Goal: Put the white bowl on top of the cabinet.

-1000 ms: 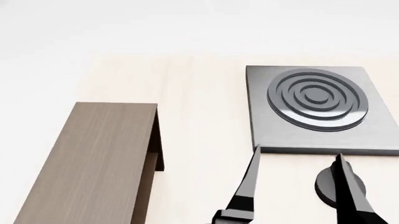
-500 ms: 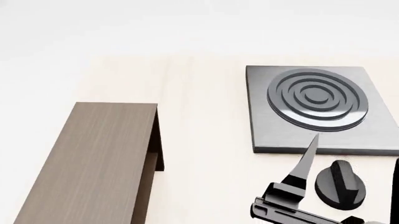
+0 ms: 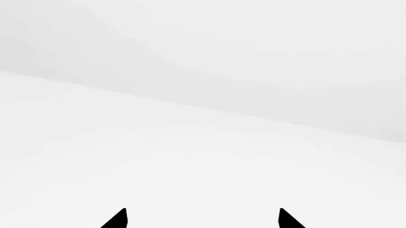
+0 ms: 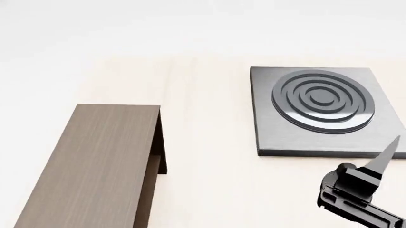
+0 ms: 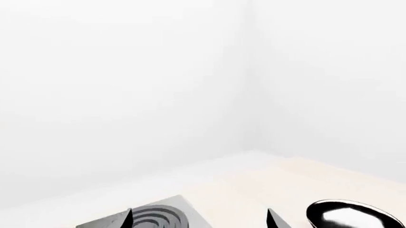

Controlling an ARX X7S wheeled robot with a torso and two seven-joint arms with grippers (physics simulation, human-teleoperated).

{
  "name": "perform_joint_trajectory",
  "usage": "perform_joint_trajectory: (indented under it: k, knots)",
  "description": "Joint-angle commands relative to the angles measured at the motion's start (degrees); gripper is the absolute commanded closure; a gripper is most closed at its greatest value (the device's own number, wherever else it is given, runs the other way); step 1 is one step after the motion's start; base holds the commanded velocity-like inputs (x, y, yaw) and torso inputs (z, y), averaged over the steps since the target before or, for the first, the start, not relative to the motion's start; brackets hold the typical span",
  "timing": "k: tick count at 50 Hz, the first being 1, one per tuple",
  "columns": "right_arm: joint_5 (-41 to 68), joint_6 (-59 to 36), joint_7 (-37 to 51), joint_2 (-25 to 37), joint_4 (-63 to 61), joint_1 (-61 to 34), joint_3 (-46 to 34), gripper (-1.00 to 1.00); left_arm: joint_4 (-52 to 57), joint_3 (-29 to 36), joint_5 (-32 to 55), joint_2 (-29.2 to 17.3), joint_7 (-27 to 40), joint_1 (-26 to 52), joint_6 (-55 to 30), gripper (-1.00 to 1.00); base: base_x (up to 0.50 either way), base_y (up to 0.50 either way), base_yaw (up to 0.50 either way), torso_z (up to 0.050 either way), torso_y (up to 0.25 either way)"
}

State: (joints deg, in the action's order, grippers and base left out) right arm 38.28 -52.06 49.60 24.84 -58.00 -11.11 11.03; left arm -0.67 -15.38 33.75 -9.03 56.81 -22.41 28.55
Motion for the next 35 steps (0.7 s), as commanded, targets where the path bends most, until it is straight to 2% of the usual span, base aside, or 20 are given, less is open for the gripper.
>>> perform_joint_trajectory:
  k: [1,19,26,35]
  knots:
    - [9.7,-7.7,5.4,2.4,-0.5,-1.8,8.2,-1.0,-0.2,0.0,0.3,-0.1,0.0,-0.2,0.4,-1.0,0.0,0.0,0.0,0.0,0.0]
    - [23.5,-13.4,11.6,5.5,0.9,-0.9,19.8,-1.0,-1.0,0.4,0.4,-0.3,0.0,0.2,0.5,-1.0,0.0,0.0,0.0,0.0,0.0]
    - [27.1,-13.8,13.1,7.0,-0.2,2.4,24.7,-1.0,-1.1,0.5,0.6,-0.3,0.0,0.1,0.6,-1.0,0.0,0.0,0.0,0.0,0.0]
    - [29.7,-9.9,13.0,7.8,-1.7,11.7,34.6,-1.0,-0.8,0.6,0.4,-0.4,0.3,0.0,0.6,-1.0,0.0,0.0,0.0,0.0,0.0]
